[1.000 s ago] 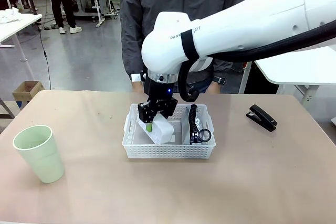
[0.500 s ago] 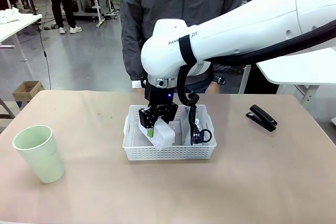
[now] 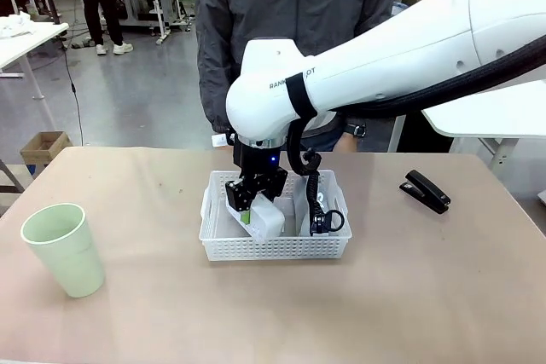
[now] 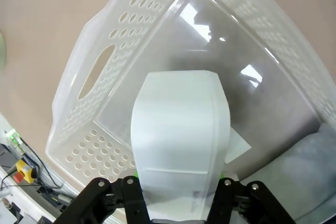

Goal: Efficiently arrange items inside the basket to fit them all.
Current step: Pick up the Digital clock and place it inside the Organizing basket.

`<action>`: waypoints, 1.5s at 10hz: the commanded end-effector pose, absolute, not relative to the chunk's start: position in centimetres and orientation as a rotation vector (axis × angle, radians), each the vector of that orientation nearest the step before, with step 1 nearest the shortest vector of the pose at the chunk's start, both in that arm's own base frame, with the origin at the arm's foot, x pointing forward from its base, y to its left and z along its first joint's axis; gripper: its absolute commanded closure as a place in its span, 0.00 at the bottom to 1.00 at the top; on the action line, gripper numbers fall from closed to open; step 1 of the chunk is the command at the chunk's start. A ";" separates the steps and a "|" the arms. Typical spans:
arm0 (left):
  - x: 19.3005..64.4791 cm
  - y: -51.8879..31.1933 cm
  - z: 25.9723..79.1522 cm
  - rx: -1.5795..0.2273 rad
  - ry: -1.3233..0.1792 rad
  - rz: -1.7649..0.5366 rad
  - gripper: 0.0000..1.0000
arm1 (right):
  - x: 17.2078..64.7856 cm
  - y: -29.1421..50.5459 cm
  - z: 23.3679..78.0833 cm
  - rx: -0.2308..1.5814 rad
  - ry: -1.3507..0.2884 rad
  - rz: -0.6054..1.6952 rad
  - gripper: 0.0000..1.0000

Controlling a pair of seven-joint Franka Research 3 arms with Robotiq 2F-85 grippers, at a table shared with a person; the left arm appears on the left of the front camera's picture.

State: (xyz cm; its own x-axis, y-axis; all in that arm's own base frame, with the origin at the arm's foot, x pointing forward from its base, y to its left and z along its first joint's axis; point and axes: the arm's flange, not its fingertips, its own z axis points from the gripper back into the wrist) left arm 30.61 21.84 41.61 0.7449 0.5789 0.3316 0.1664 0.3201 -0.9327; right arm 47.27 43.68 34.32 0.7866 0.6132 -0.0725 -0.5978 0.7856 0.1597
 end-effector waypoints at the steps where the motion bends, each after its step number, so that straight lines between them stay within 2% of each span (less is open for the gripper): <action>1: 30.5 21.9 41.9 -1.247 -0.722 0.294 0.00 | 47.0 43.8 34.1 0.083 0.090 0.631 0.49; 5: 30.5 21.9 41.9 -1.247 -0.722 0.294 0.00 | 47.0 43.7 34.1 0.066 0.066 0.622 0.49; 6: 30.5 21.9 41.9 -1.247 -0.722 0.294 0.00 | 47.0 43.8 34.0 0.073 0.071 0.618 0.00; 12: 30.5 21.9 41.9 -1.247 -0.722 0.294 0.00 | 47.1 42.8 35.1 0.097 0.043 0.603 0.00; 15: 30.5 21.9 41.9 -1.247 -0.722 0.294 0.00 | 46.4 40.3 39.0 0.223 0.023 0.595 0.00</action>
